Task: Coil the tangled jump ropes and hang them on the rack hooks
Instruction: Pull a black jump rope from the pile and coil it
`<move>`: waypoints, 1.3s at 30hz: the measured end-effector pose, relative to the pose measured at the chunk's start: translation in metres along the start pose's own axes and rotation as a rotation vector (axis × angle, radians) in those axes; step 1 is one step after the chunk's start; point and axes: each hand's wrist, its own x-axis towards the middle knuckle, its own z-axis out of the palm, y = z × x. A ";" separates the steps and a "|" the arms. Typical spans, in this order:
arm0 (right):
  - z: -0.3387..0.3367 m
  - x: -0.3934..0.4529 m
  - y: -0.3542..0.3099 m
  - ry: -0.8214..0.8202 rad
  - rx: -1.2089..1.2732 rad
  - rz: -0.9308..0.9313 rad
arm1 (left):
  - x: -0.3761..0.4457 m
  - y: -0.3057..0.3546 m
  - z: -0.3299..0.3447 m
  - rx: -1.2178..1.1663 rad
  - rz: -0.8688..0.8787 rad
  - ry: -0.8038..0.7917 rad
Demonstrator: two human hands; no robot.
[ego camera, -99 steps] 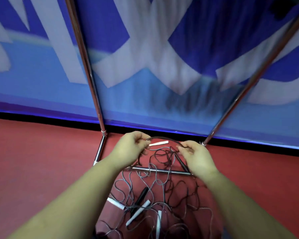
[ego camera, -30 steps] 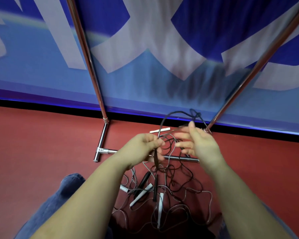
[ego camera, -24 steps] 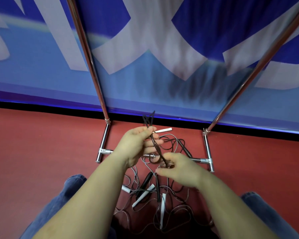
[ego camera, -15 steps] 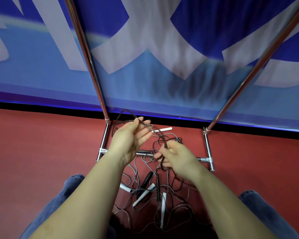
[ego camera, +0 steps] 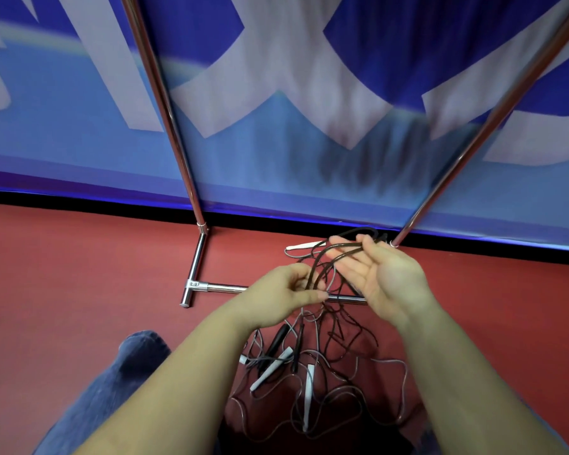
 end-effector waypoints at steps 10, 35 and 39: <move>-0.005 0.004 0.012 -0.244 -0.643 0.032 | 0.004 0.016 -0.006 -0.534 -0.038 0.216; 0.005 0.005 0.015 -0.067 -0.146 0.129 | -0.001 0.009 -0.007 -0.261 -0.254 0.005; -0.004 0.009 -0.001 0.075 0.166 0.097 | -0.002 0.009 0.000 -0.170 -0.220 -0.139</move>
